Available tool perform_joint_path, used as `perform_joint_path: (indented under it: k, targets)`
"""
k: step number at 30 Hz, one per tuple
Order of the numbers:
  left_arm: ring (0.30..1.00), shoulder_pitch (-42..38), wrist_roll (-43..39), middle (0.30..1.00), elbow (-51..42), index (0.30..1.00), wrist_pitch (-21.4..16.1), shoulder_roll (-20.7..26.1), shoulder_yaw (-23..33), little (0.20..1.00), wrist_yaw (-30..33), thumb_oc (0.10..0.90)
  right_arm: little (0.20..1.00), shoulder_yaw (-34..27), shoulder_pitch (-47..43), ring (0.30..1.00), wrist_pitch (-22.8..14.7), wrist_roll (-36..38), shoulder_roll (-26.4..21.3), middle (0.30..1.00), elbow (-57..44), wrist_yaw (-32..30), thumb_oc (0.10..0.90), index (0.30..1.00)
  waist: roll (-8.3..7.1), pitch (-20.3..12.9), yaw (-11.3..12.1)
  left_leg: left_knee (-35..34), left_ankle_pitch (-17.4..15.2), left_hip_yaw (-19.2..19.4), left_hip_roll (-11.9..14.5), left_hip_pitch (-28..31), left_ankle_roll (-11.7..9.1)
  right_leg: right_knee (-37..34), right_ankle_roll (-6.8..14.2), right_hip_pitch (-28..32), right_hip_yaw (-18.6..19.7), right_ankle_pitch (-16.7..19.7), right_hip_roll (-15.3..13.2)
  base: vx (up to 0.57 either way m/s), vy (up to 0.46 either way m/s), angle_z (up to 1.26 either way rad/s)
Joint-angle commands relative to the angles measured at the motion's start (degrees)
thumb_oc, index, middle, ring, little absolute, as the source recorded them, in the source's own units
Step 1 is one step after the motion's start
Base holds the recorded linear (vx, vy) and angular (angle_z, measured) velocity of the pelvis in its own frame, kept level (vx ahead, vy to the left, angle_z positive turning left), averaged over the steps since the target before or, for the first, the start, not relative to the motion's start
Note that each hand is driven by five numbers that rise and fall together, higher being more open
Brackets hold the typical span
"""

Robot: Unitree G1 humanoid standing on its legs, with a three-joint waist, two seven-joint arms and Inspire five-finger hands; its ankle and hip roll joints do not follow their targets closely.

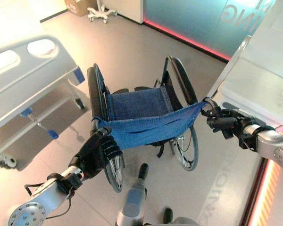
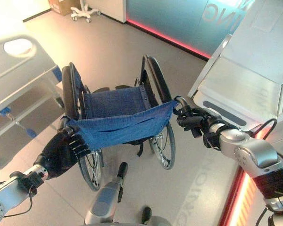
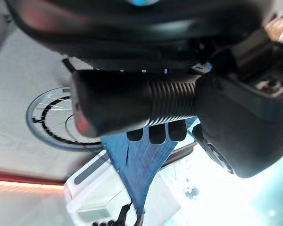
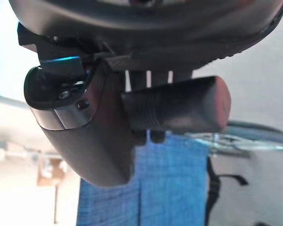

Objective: Push the wheelchair next to the bed

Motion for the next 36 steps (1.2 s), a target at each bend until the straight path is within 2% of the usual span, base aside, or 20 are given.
perform_joint_path:
  k: [1,2,3,4,6,9,11,15,16,20,23,26,28,29,30,31,32,33,35,36]
  targets:
    - [0.300,-12.99,0.95,0.300,1.39,0.300,-10.00,2.26,7.63,0.300,1.13,0.400,0.300,4.38,-1.46,0.300,-3.48,1.77,4.97,0.300,-5.78,6.18,0.400,0.300,-3.90,-4.61,-3.06,-4.94,8.72,1.60,-4.65,-2.91,4.99,5.65,-0.51,3.33,-11.73,0.51,7.42,0.53,0.141,-0.21]
    - [0.300,-13.53,0.96,0.300,1.93,0.300,-9.01,2.69,7.74,0.300,0.88,0.400,0.300,4.18,-0.93,0.300,-3.26,1.84,5.53,0.300,-5.71,6.09,0.400,0.300,-4.56,-5.19,-2.74,-3.40,7.28,1.77,-5.74,-2.94,6.04,8.30,0.48,3.39,-12.32,1.60,6.82,0.46,0.147,-0.07]
    - [0.300,-14.49,1.39,0.300,2.68,0.300,-7.79,3.56,7.90,0.300,-0.15,0.400,0.300,4.28,-0.85,0.300,-2.98,2.29,6.11,0.300,-5.44,5.76,0.400,0.300,-5.31,-6.00,-2.27,-2.25,5.85,1.64,-7.36,-2.34,7.60,15.35,2.76,2.27,-13.62,5.81,5.95,0.47,0.162,-0.13]
    - [0.300,-14.71,1.38,0.300,2.93,0.300,-7.62,3.93,8.04,0.300,-0.47,0.400,0.300,4.39,-0.89,0.300,-3.00,2.41,6.20,0.300,-5.39,5.74,0.400,0.300,-5.39,-6.21,-2.20,-2.09,5.46,1.41,-7.79,-2.04,8.06,18.11,3.49,1.60,-13.76,7.24,5.84,0.49,0.193,-0.38]
    - [0.300,-16.47,0.14,0.300,4.02,0.300,-6.86,6.34,8.73,0.300,-1.09,0.400,0.300,5.03,-1.01,0.300,-3.21,2.43,6.85,0.300,-5.42,6.13,0.400,0.300,-5.33,-7.15,-2.30,-2.09,4.16,-0.40,-9.40,0.09,9.39,29.38,7.04,-3.19,-13.46,14.74,5.19,0.40,0.170,-0.14]
    - [0.300,-17.52,-1.19,0.300,4.81,0.300,-6.92,7.36,8.74,0.300,-0.90,0.400,0.300,6.25,-1.39,0.300,-3.64,1.77,7.99,0.300,-5.43,5.93,0.400,0.300,-4.65,-7.54,-2.82,-1.99,3.02,-1.08,-9.95,1.81,10.21,32.82,7.09,-7.73,-13.77,15.83,4.13,0.31,0.110,0.20]
    - [0.300,-17.98,-2.08,0.300,5.65,0.300,-7.68,7.87,8.59,0.300,-1.10,0.400,0.300,6.52,-1.13,0.300,-3.87,0.10,9.06,0.300,-5.50,6.06,0.400,0.300,-4.12,-7.30,-3.46,-1.65,2.35,-1.38,-10.44,2.59,10.46,29.67,5.61,-9.99,-14.56,13.35,3.37,0.26,0.033,0.04]
    - [0.300,-18.47,-2.02,0.300,5.42,0.300,-10.55,7.37,8.00,0.300,-2.22,0.400,0.300,5.43,-0.83,0.300,-4.43,-1.99,9.45,0.300,-5.46,5.18,0.400,0.300,-3.34,-4.80,-4.92,0.77,-0.06,-3.18,-10.41,4.56,9.14,12.23,2.08,-13.79,-17.44,9.90,0.68,0.25,-0.086,0.20]
    - [0.300,-18.97,-1.29,0.300,4.86,0.300,-11.44,6.49,7.17,0.300,-1.67,0.400,0.300,5.10,-1.03,0.300,-5.22,-2.26,9.08,0.300,-4.98,5.37,0.400,0.300,-3.40,-3.60,-6.06,1.63,-1.87,-3.79,-10.30,6.54,8.90,5.99,2.46,-15.50,-17.02,11.98,-1.08,0.22,-0.129,0.17]
    - [0.300,-18.89,-1.04,0.300,3.99,0.300,-11.92,6.43,6.69,0.300,-0.87,0.400,0.300,3.89,-1.92,0.300,-4.29,1.29,7.07,0.300,-6.60,3.80,0.400,0.300,-4.88,-2.27,-8.91,3.25,-8.73,-4.95,-10.37,11.77,9.28,-3.18,6.74,-21.78,-12.90,22.13,-6.26,0.44,-0.241,0.49]
    - [0.300,-17.26,-0.77,0.300,3.03,0.300,-12.27,5.86,7.81,0.300,-1.01,0.400,0.300,1.49,-1.64,0.300,-2.06,2.88,5.82,0.300,-8.80,3.85,0.400,0.300,-5.45,-2.41,-9.94,6.74,-12.58,-6.36,-8.51,15.33,8.79,-2.54,7.48,-23.28,-12.19,23.11,-7.41,0.54,-0.243,0.43]
    - [0.300,-16.20,-1.56,0.300,2.51,0.300,-11.31,4.74,8.66,0.300,-1.00,0.400,0.300,1.91,-3.72,0.300,-0.67,5.03,4.68,0.300,-7.37,4.04,0.400,0.300,-5.33,-4.08,-9.81,9.15,-10.13,-6.30,-6.72,16.68,7.73,-0.14,6.49,-21.99,-13.88,21.02,-5.58,0.41,-0.150,0.37]
    - [0.300,-15.02,-2.68,0.300,1.98,0.300,-9.63,4.01,9.89,0.300,0.18,0.400,0.300,2.62,-5.39,0.300,0.65,6.38,2.61,0.300,-6.08,5.20,0.400,0.300,-5.19,-5.84,-10.19,16.79,-2.03,-6.45,-4.70,16.98,4.68,2.22,3.60,-21.17,-14.41,18.81,-3.07,0.41,-0.172,0.43]
    - [0.300,-14.85,-2.77,0.300,1.88,0.300,-9.55,3.91,10.04,0.300,0.28,0.400,0.300,2.70,-5.50,0.300,0.70,6.52,2.37,0.300,-6.07,5.24,0.400,0.300,-5.19,-5.92,-10.30,18.64,-1.10,-6.40,-4.51,16.62,4.38,2.24,3.21,-20.92,-14.72,18.58,-2.91,0.38,-0.250,0.44]
    - [0.300,-14.07,-2.89,0.300,1.33,0.300,-9.20,3.21,10.63,0.300,0.64,0.400,0.300,3.24,-6.07,0.300,0.71,7.14,0.58,0.300,-6.23,5.46,0.400,0.300,-5.76,-6.05,-10.13,29.55,4.18,-5.62,-4.33,13.02,3.21,1.71,0.58,-18.33,-16.07,17.09,-1.95,0.36,-0.249,0.32]
    - [0.300,-13.46,-2.81,0.300,1.08,0.300,-9.27,2.65,11.06,0.300,0.21,0.400,0.300,3.72,-6.39,0.300,0.35,7.48,-0.07,0.300,-6.15,5.26,0.400,0.300,-6.12,-5.82,-9.81,36.66,6.13,-5.16,-5.45,9.76,2.69,1.70,-0.92,-16.86,-16.19,15.97,-1.37,0.34,-0.229,0.11]
    - [0.300,-13.42,-2.80,0.300,1.07,0.300,-9.27,2.61,11.10,0.300,0.20,0.400,0.300,3.79,-6.47,0.300,0.34,7.49,-0.09,0.300,-6.13,5.24,0.400,0.300,-5.95,-5.91,-9.93,37.06,5.96,-5.30,-5.31,9.46,2.64,1.79,-0.96,-16.99,-16.32,15.93,-1.22,0.36,-0.201,0.06]
    - [0.300,-12.51,-2.49,0.300,1.00,0.300,-8.69,1.64,12.08,0.300,-0.85,0.400,0.300,3.45,-6.47,0.300,0.18,7.77,-0.42,0.300,-5.95,5.14,0.400,0.300,-6.34,-5.21,-9.14,44.76,6.47,-4.26,-6.89,3.33,3.11,2.23,-2.52,-14.64,-16.51,14.33,-0.35,0.36,-0.172,-0.04]
    - [0.300,-12.26,-2.31,0.300,1.06,0.300,-8.23,1.14,12.55,0.300,-0.82,0.400,0.300,2.96,-6.10,0.300,0.51,7.72,-0.19,0.300,-6.66,4.86,0.400,0.300,-6.29,-4.50,-8.55,44.44,4.74,-3.85,-7.30,-0.10,4.10,2.11,-2.83,-12.85,-16.20,13.83,0.65,0.39,-0.134,0.01]
    - [0.300,-11.87,-2.69,0.300,1.01,0.300,-7.96,1.06,13.00,0.300,0.11,0.400,0.300,2.94,-6.15,0.300,1.32,7.82,-0.02,0.300,-7.62,4.69,0.400,0.300,-6.19,-3.75,-7.67,39.26,3.27,-3.07,-7.92,-1.56,5.10,1.60,-2.61,-10.57,-15.25,13.29,1.73,0.43,-0.054,0.17]
